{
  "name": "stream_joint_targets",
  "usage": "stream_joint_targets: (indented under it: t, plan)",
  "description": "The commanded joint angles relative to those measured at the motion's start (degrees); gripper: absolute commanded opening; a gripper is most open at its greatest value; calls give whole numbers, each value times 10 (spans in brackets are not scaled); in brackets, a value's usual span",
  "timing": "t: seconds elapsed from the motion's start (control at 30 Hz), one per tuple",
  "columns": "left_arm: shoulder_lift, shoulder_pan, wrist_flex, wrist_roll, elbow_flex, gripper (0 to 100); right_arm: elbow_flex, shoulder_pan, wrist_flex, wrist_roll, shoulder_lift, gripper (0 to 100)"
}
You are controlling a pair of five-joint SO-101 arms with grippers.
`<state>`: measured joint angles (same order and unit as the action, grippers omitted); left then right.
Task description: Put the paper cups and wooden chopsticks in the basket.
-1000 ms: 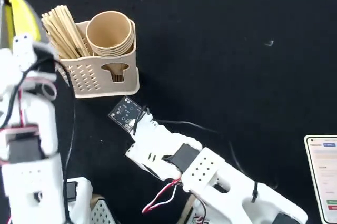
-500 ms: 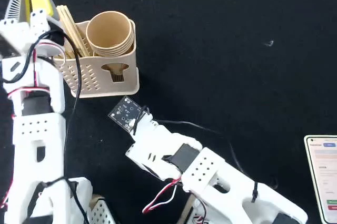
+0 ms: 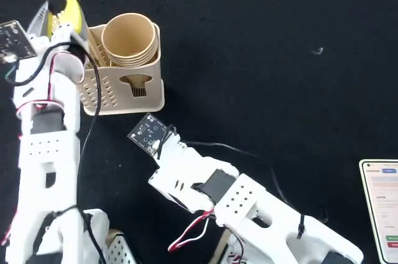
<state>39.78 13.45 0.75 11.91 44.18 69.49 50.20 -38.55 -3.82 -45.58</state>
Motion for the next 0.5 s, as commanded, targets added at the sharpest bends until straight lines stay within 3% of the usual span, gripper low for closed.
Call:
stream_joint_targets:
  t: [0.0,0.17,0.23,0.3,0.37,0.47]
  plan:
    - [109,-4,-177,-2,-52,189,-2,6,9,-1,-15,194]
    - [256,0,-351,-20,-57,188,-10,2,6,4,-16,187]
    - [324,17,-440,-62,-51,182,-28,-10,-14,4,-16,124]
    - [385,34,-535,-93,-51,128,-63,-29,-46,-1,-22,29]
    - [448,56,-615,-118,-36,30,-91,-55,-80,3,-37,22]
    - [531,90,-693,-142,3,47,-127,-101,-126,4,-79,8]
